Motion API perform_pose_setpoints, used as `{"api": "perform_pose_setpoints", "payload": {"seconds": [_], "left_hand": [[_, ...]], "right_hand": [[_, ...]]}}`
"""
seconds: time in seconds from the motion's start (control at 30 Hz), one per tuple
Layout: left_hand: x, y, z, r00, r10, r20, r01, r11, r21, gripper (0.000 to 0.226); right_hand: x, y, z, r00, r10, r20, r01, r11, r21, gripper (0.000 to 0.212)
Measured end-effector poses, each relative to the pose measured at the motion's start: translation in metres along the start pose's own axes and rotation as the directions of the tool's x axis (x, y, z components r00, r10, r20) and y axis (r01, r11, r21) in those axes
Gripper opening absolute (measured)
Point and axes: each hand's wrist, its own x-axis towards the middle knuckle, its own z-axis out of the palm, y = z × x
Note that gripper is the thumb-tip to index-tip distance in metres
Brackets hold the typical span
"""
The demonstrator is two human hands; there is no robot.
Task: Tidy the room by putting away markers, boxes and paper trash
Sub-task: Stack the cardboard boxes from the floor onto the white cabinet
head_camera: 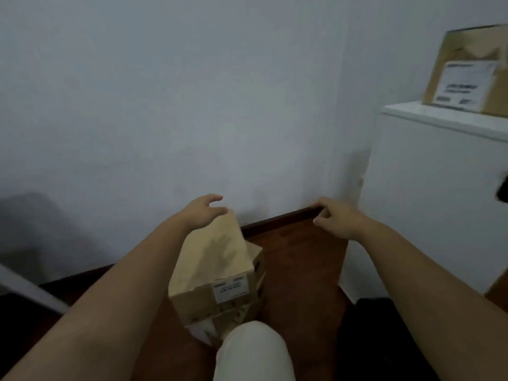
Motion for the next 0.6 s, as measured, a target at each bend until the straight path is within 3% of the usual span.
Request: {"api": "perform_pose_setpoints", "payload": {"seconds": [0.13, 0.3, 0.4, 0.47, 0.53, 0.6], "left_hand": [[-0.033, -0.125, -0.007, 0.962, -0.263, -0.066, 0.262, 0.965, -0.035, 0.062], [-0.075, -0.205, 0.032, 0.898, -0.439, -0.034, 0.414, 0.868, -0.276, 0.057], [-0.087, -0.228, 0.061, 0.843, -0.536, -0.039, 0.463, 0.761, -0.454, 0.064], [-0.086, -0.232, 0.074, 0.82, -0.572, 0.012, 0.463, 0.653, -0.599, 0.05], [-0.083, -0.232, 0.084, 0.796, -0.605, 0.0, 0.438, 0.577, -0.69, 0.041], [-0.077, -0.229, 0.091, 0.765, -0.642, -0.053, 0.382, 0.518, -0.766, 0.047]], "right_hand": [[0.04, -0.03, 0.115, 0.986, 0.023, 0.166, -0.04, 0.994, 0.101, 0.036], [0.057, -0.036, 0.217, 0.937, 0.195, 0.29, -0.276, 0.922, 0.272, 0.056], [0.064, -0.043, 0.259, 0.896, 0.308, 0.319, -0.432, 0.769, 0.471, 0.062], [0.072, -0.046, 0.279, 0.869, 0.349, 0.352, -0.495, 0.649, 0.577, 0.058], [0.078, -0.051, 0.293, 0.862, 0.348, 0.368, -0.505, 0.539, 0.674, 0.048], [0.082, -0.059, 0.302, 0.863, 0.374, 0.339, -0.483, 0.419, 0.768, 0.044]]}}
